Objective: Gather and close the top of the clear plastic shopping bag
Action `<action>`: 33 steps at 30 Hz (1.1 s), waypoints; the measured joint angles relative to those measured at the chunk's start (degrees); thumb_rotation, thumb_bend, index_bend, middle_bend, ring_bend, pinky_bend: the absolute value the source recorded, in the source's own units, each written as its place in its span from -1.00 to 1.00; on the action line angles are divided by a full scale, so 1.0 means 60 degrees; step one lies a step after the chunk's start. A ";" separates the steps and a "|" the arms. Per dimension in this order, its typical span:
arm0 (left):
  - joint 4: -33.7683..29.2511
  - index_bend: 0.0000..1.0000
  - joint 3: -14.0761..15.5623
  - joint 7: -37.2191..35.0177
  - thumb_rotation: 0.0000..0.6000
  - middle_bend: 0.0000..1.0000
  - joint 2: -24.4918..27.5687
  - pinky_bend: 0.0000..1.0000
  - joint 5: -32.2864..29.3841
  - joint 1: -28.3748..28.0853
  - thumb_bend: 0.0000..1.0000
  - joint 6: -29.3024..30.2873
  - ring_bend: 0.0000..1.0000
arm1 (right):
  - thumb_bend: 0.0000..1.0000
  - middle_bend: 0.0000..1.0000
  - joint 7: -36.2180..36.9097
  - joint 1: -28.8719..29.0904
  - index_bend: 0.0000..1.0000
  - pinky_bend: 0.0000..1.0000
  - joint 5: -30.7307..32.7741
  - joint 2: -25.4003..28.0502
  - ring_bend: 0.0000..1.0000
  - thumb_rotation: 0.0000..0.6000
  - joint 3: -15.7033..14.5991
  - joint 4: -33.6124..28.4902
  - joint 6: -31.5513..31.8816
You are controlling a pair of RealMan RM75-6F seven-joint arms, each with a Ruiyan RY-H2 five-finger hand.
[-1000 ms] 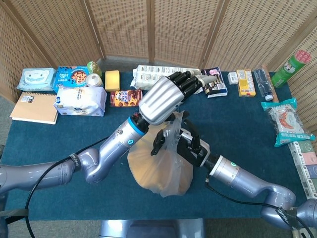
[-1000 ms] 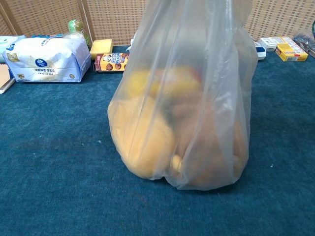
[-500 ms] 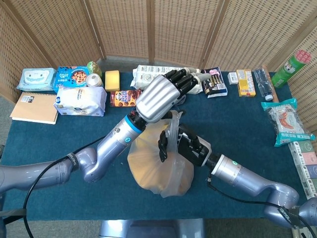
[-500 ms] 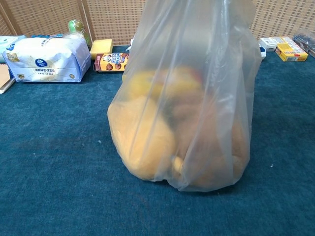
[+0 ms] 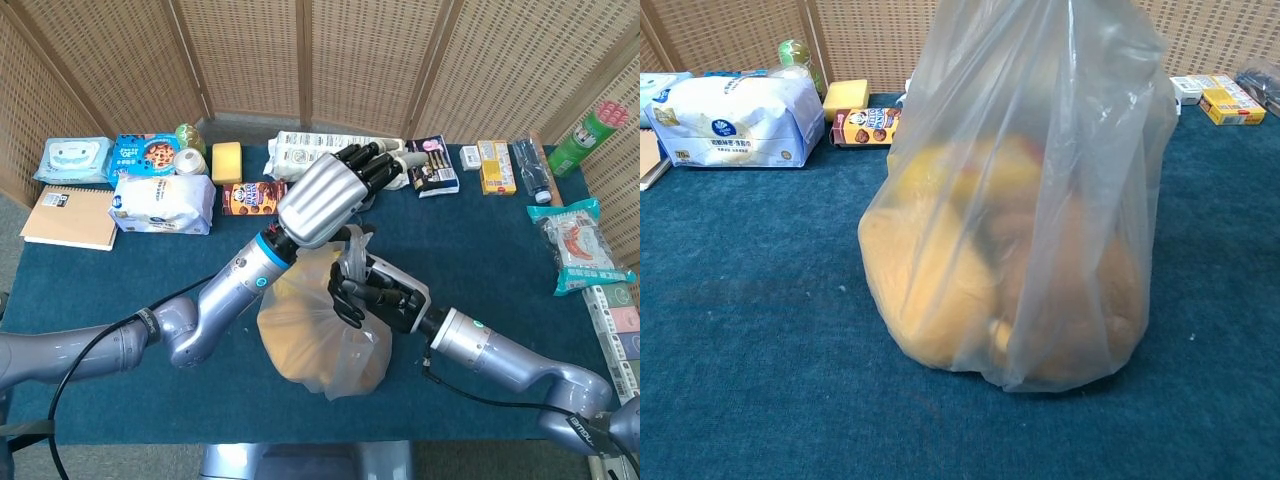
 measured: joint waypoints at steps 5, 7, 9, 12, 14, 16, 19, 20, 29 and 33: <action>0.0011 -0.81 0.0040 0.0030 1.00 -0.49 0.0035 -0.39 -0.0028 0.0022 -0.75 -0.0058 -0.67 | -0.29 0.61 0.0334 0.0065 0.29 0.71 -0.0030 0.0090 0.80 0.89 -0.0047 0.0069 0.0019; 0.0007 -0.81 0.0072 0.0040 1.00 -0.49 0.0051 -0.39 -0.0054 0.0042 -0.75 -0.0095 -0.68 | -0.29 0.66 0.0469 0.0082 0.32 0.75 -0.0039 0.0136 0.84 0.98 -0.0067 0.0086 0.0036; 0.0009 -0.81 0.0092 0.0051 1.00 -0.50 0.0064 -0.40 -0.0071 0.0052 -0.75 -0.0130 -0.69 | -0.29 0.68 0.0531 0.0096 0.34 0.79 -0.0006 0.0189 0.88 1.00 -0.0079 0.0094 0.0025; -0.0015 -0.80 0.0139 0.0121 1.00 -0.54 0.0144 -0.42 -0.0094 0.0069 -0.75 -0.0221 -0.71 | -0.29 0.69 0.0660 0.0100 0.35 0.81 0.0044 0.0261 0.90 0.99 -0.0087 0.0092 0.0030; -0.0045 -0.81 0.0170 0.0170 1.00 -0.55 0.0212 -0.42 -0.0109 0.0085 -0.75 -0.0283 -0.73 | -0.29 0.69 0.0834 0.0091 0.35 0.81 0.0035 0.0322 0.90 1.00 -0.0096 0.0095 0.0077; -0.0101 -0.81 0.0200 0.0207 1.00 -0.57 0.0293 -0.43 -0.0157 0.0104 -0.75 -0.0383 -0.74 | -0.29 0.69 0.1026 0.0081 0.35 0.81 -0.0009 0.0406 0.90 1.00 -0.0112 0.0113 0.0135; -0.0195 -0.83 0.0237 0.0257 1.00 -0.60 0.0406 -0.44 -0.0210 0.0131 -0.77 -0.0490 -0.76 | -0.29 0.69 0.1267 0.0064 0.35 0.81 -0.0079 0.0503 0.90 1.00 -0.0138 0.0147 0.0226; -0.0224 -0.84 0.0250 0.0270 1.00 -0.61 0.0446 -0.45 -0.0220 0.0139 -0.79 -0.0524 -0.76 | -0.29 0.69 0.1352 0.0054 0.35 0.81 -0.0094 0.0531 0.90 1.00 -0.0146 0.0168 0.0261; -0.0838 -0.92 0.0269 0.0132 1.00 -0.65 0.0966 -0.49 -0.0582 0.0308 -0.96 -0.0924 -0.80 | -0.29 0.69 0.1740 0.0042 0.35 0.81 -0.0237 0.0742 0.90 1.00 -0.0342 0.0408 0.0326; -0.1104 -0.93 0.0347 0.0089 1.00 -0.65 0.1140 -0.49 -0.0711 0.0447 -0.97 -0.1023 -0.80 | -0.29 0.69 0.1736 0.0053 0.35 0.81 -0.0109 0.0732 0.90 1.00 -0.0356 0.0468 0.0271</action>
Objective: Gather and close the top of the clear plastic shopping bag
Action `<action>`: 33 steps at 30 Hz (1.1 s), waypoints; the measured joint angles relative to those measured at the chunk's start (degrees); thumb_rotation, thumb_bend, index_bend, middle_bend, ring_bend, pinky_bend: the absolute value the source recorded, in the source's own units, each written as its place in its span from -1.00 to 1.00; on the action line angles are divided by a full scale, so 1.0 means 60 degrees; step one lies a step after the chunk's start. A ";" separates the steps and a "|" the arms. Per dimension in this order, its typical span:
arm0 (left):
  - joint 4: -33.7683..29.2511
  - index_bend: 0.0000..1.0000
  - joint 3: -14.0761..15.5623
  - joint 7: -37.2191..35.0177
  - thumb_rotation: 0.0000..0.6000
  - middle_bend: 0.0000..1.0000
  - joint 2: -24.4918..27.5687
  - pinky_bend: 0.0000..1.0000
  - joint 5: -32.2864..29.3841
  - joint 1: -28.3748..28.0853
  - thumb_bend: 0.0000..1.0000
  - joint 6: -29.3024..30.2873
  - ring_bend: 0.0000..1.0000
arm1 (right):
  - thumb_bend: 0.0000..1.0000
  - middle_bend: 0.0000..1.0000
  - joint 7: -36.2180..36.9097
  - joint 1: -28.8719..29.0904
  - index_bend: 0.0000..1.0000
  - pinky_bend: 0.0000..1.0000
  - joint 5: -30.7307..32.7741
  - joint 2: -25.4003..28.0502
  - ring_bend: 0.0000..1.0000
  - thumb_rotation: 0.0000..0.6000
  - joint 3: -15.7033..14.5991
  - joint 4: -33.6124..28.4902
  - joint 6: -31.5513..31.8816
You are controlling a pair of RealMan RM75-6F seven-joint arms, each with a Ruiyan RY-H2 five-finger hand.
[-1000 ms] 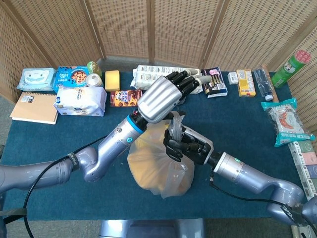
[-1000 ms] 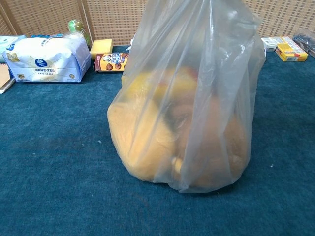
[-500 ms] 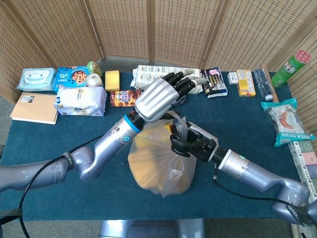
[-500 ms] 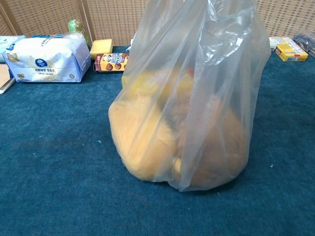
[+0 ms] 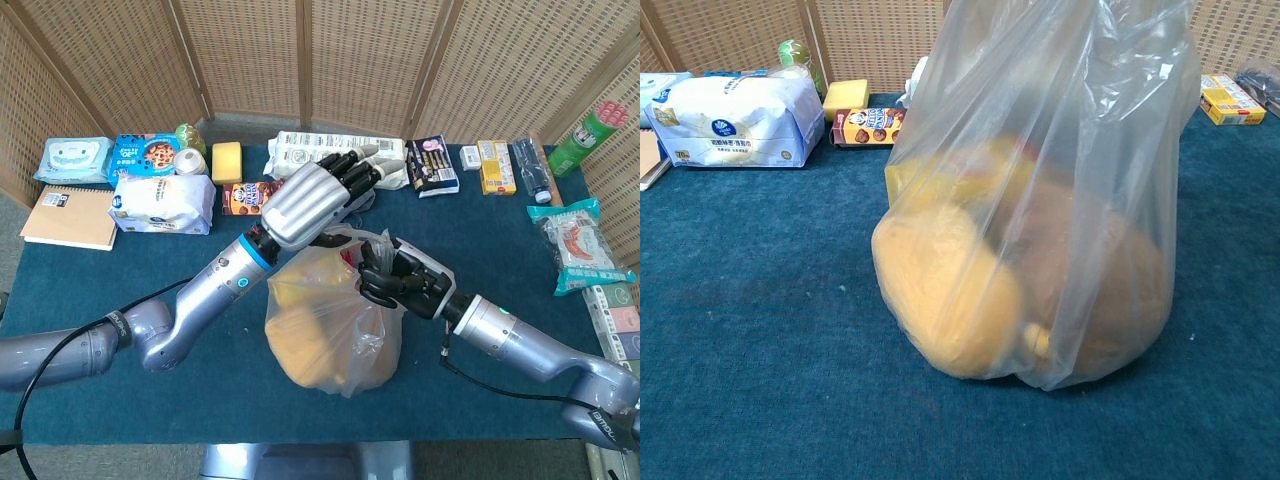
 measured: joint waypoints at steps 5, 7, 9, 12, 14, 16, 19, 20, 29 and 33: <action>-0.0210 -0.93 0.0095 -0.0051 1.00 -0.66 0.0083 -0.50 -0.0024 0.0107 -0.98 -0.0046 -0.81 | -0.29 0.69 -0.0128 0.0036 0.35 0.81 0.0184 -0.0070 0.90 1.00 0.0029 0.0033 -0.0124; -0.0289 -0.94 0.0098 -0.0139 1.00 -0.67 0.0124 -0.50 -0.0001 0.0173 -0.98 -0.0001 -0.82 | -0.29 0.69 -0.0181 0.0037 0.35 0.81 0.0246 -0.0075 0.90 1.00 0.0044 0.0040 -0.0152; -0.0403 -0.94 0.0101 -0.0288 1.00 -0.67 0.0192 -0.51 0.0010 0.0267 -0.98 0.0040 -0.83 | -0.29 0.69 -0.0216 0.0033 0.35 0.81 0.0325 -0.0078 0.90 1.00 0.0065 0.0040 -0.0176; -0.0611 -0.94 0.0145 -0.0548 1.00 -0.68 0.0381 -0.52 0.0034 0.0480 -0.99 0.0075 -0.84 | -0.29 0.69 -0.0305 0.0018 0.35 0.81 0.0455 -0.0076 0.90 1.00 0.0100 0.0042 -0.0237; -0.0719 -0.95 0.0160 -0.0724 1.00 -0.68 0.0438 -0.52 0.0010 0.0574 -0.99 0.0079 -0.85 | -0.29 0.69 -0.0371 0.0003 0.35 0.81 0.0517 -0.0075 0.90 1.00 0.0114 0.0033 -0.0286; -0.0857 -0.95 0.0156 -0.0967 1.00 -0.68 0.0495 -0.52 -0.0050 0.0670 -0.99 0.0078 -0.85 | -0.29 0.69 -0.0451 -0.0013 0.35 0.81 0.0587 -0.0080 0.90 1.00 0.0131 0.0010 -0.0342; -0.1053 -0.95 0.0140 -0.1263 1.00 -0.68 0.0619 -0.52 -0.0026 0.0866 -0.99 0.0168 -0.85 | -0.29 0.69 -0.0537 -0.0065 0.35 0.81 0.0688 -0.0073 0.90 1.00 0.0188 -0.0040 -0.0355; -0.1088 -0.95 0.0145 -0.1297 1.00 -0.68 0.0661 -0.52 0.0033 0.0935 -0.99 0.0235 -0.85 | -0.29 0.70 -0.0545 -0.0088 0.35 0.81 0.0720 -0.0063 0.90 1.00 0.0216 -0.0061 -0.0337; -0.2004 -0.97 0.0595 -0.1798 1.00 -0.73 0.1568 -0.54 0.0637 0.2291 -0.99 0.1175 -0.92 | -0.29 0.70 -0.0534 -0.0260 0.35 0.81 0.1186 0.0180 0.91 1.00 0.0643 -0.0312 -0.0180; -0.2523 -0.97 0.1247 -0.1888 1.00 -0.73 0.2088 -0.54 0.1068 0.3295 -0.99 0.1771 -0.93 | -0.29 0.70 -0.0424 -0.0337 0.36 0.81 0.1565 0.0321 0.91 1.00 0.0962 -0.0468 -0.0096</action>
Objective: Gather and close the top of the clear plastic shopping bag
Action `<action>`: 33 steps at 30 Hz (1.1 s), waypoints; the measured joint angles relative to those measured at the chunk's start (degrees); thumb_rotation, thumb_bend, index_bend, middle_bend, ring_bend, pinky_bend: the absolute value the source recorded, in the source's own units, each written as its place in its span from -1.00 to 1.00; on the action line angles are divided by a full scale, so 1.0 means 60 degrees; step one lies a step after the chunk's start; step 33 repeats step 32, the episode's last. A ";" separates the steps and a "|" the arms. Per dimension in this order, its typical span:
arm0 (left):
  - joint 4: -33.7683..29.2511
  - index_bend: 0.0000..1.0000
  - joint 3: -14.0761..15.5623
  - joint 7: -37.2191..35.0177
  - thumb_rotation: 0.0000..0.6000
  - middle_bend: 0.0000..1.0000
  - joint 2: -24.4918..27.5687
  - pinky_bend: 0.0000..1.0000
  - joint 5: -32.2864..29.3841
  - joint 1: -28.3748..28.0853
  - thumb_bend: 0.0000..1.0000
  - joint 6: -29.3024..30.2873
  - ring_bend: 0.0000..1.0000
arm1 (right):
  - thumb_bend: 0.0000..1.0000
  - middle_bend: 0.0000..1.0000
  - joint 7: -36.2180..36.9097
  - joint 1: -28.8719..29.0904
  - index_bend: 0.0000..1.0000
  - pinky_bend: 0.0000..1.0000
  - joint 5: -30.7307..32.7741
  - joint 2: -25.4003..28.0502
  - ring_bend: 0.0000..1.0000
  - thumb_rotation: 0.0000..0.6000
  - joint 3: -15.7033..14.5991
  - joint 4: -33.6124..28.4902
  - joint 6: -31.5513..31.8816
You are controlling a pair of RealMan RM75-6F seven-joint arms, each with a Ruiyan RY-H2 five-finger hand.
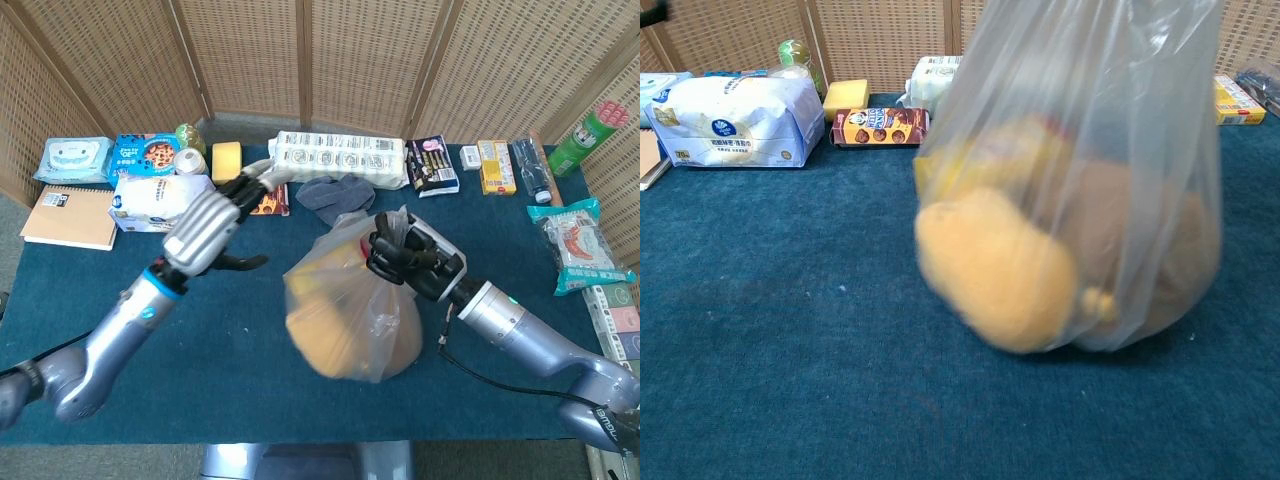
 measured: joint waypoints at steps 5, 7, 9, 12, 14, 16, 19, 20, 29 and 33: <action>-0.0379 -0.97 0.1021 0.0131 1.00 -0.73 0.0450 -0.55 0.0859 0.1154 -0.99 0.0742 -0.93 | -0.29 0.70 0.0324 -0.0174 0.36 0.81 0.0554 0.0094 0.91 1.00 0.0562 -0.0244 0.0219; -0.0449 -0.97 0.1445 0.0267 1.00 -0.73 0.0529 -0.55 0.1220 0.1643 -0.99 0.1145 -0.93 | -0.29 0.70 0.0449 -0.0264 0.36 0.81 0.0700 0.0120 0.91 1.00 0.0793 -0.0326 0.0326; -0.0444 -0.97 0.1829 0.0356 1.00 -0.73 0.0541 -0.55 0.1528 0.2135 -0.99 0.1548 -0.93 | -0.29 0.70 0.0530 -0.0327 0.36 0.81 0.0785 0.0149 0.91 1.00 0.0975 -0.0388 0.0367; -0.0319 -0.96 0.2367 0.0382 1.00 -0.73 0.0487 -0.55 0.1821 0.2827 -0.99 0.2035 -0.93 | -0.29 0.70 0.0664 -0.0422 0.36 0.81 0.0873 0.0192 0.91 1.00 0.1251 -0.0479 0.0418; -0.0172 -0.97 0.2710 0.0343 1.00 -0.73 0.0426 -0.55 0.1910 0.3252 -0.98 0.2231 -0.93 | -0.29 0.70 0.0755 -0.0483 0.36 0.81 0.0903 0.0218 0.91 1.00 0.1434 -0.0541 0.0434; 0.0062 -0.97 0.3060 0.0232 1.00 -0.73 0.0337 -0.55 0.1981 0.3759 -0.99 0.2488 -0.94 | -0.29 0.70 0.0856 -0.0554 0.37 0.81 0.0925 0.0221 0.91 1.00 0.1594 -0.0599 0.0457; 0.0401 -0.97 0.3427 -0.0070 1.00 -0.73 0.0214 -0.55 0.2033 0.4401 -0.99 0.2760 -0.94 | -0.29 0.70 0.0925 -0.0653 0.36 0.81 0.0949 0.0203 0.91 1.00 0.1783 -0.0661 0.0481; 0.0506 -0.97 0.3536 -0.0191 1.00 -0.73 0.0179 -0.55 0.2034 0.4576 -0.99 0.2817 -0.94 | -0.29 0.70 0.0926 -0.0685 0.36 0.81 0.0953 0.0198 0.91 1.00 0.1828 -0.0681 0.0478; 0.1405 -0.97 0.4164 -0.0988 1.00 -0.74 -0.0097 -0.55 0.2162 0.5672 -0.98 0.3052 -0.95 | -0.29 0.70 0.0749 -0.0937 0.36 0.81 0.1014 0.0266 0.91 1.00 0.2156 -0.0990 0.0326; 0.1571 -0.97 0.4151 -0.1070 1.00 -0.74 -0.0171 -0.55 0.2255 0.5787 -0.99 0.3053 -0.96 | -0.29 0.70 0.0656 -0.0998 0.36 0.81 0.1063 0.0284 0.91 1.00 0.2230 -0.1035 0.0233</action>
